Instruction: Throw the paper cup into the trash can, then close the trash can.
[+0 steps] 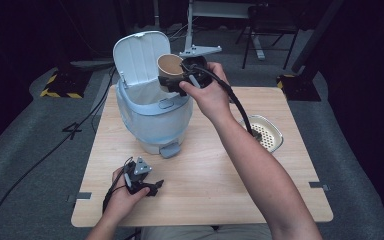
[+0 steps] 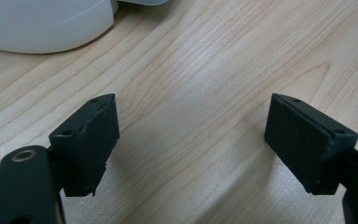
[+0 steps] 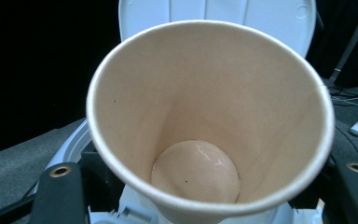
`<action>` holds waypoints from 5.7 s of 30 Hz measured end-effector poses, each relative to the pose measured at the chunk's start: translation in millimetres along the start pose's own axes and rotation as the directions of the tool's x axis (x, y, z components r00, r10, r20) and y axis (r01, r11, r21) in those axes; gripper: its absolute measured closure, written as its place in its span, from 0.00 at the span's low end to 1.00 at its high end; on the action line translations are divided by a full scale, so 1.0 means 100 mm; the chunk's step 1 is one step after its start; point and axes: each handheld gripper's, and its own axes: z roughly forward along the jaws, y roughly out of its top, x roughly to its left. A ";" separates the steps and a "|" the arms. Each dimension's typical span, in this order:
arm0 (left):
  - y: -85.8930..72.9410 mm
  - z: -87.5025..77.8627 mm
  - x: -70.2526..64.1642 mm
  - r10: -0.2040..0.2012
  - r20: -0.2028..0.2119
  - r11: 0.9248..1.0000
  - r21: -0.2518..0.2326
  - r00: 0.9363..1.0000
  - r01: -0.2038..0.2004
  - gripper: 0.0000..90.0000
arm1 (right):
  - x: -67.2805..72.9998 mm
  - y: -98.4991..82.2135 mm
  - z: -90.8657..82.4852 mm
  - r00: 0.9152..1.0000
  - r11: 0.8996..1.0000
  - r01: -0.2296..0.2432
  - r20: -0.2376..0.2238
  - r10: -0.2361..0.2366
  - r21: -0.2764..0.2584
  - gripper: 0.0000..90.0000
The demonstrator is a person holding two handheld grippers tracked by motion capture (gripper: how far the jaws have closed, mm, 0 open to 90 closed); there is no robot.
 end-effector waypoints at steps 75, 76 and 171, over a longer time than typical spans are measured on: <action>-0.06 -0.07 0.04 0.005 0.005 1.000 -0.006 1.000 -0.005 0.24 | -0.57 -1.86 -2.30 0.995 0.995 0.004 0.095 -0.014 0.099 0.22; -0.06 -0.07 0.04 0.005 0.005 1.000 -0.006 1.000 -0.005 0.24 | -0.60 -1.92 -2.33 0.995 0.995 0.005 0.099 -0.016 0.104 0.23; 1.81 -1.99 1.15 -0.114 -0.143 0.873 -0.487 0.983 0.030 0.35 | -1.12 -3.69 -2.08 0.939 0.929 -0.218 0.324 0.116 0.299 0.16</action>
